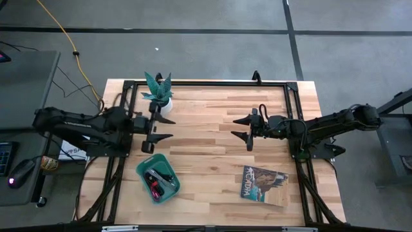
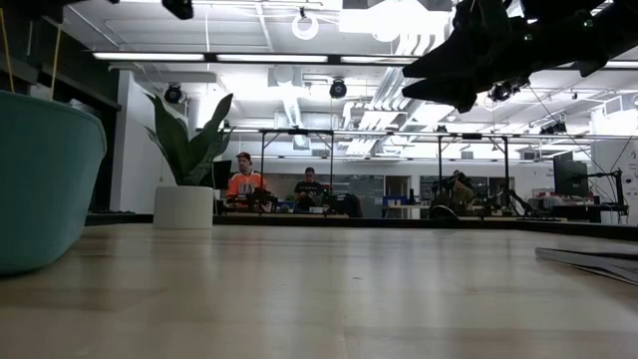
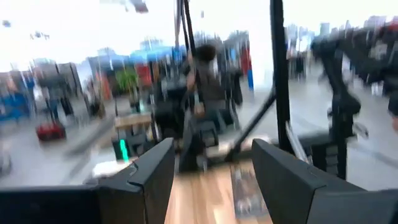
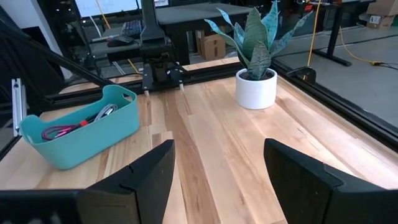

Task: Pick and place USB-C Cables
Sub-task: Return to Home Position

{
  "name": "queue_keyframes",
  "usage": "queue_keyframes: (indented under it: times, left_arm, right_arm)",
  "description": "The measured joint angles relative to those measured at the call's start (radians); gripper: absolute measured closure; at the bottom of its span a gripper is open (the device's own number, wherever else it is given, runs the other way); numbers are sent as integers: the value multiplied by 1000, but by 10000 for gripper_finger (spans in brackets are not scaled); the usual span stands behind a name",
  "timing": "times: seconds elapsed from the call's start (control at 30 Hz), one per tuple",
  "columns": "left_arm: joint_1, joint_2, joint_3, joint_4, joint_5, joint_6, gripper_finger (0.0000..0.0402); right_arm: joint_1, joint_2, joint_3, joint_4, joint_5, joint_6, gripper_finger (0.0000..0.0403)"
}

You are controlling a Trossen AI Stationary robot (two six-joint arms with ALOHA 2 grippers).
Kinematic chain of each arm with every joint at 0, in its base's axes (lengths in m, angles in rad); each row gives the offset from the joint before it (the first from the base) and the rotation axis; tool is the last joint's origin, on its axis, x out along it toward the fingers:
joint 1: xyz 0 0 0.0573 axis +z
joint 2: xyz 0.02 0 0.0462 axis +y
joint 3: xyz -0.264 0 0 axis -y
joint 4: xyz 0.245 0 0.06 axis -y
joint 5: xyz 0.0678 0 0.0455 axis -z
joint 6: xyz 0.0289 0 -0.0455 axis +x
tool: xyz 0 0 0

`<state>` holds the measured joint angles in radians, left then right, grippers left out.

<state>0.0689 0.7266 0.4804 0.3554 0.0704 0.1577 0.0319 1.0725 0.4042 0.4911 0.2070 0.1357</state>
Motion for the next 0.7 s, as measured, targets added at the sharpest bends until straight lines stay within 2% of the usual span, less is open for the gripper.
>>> queue_keyframes:
  times: [0.13, 0.37, 0.5, 0.7]
  left_arm:
    - [6, -65, -143, 219, -17, -17, 206]
    - [10, -173, -307, 235, -115, -66, 206]
    - [10, -192, -307, 254, -184, -76, 206]
    - [10, -195, -299, 239, -109, -113, 206]
  right_arm:
    - [0, 0, 0, 0, 0, 18, 164]
    - [0, 0, 0, 0, 0, 14, 164]
    - [0, 0, 0, 0, 0, 13, 164]
    - [0, 0, 0, 0, 0, 13, 164]
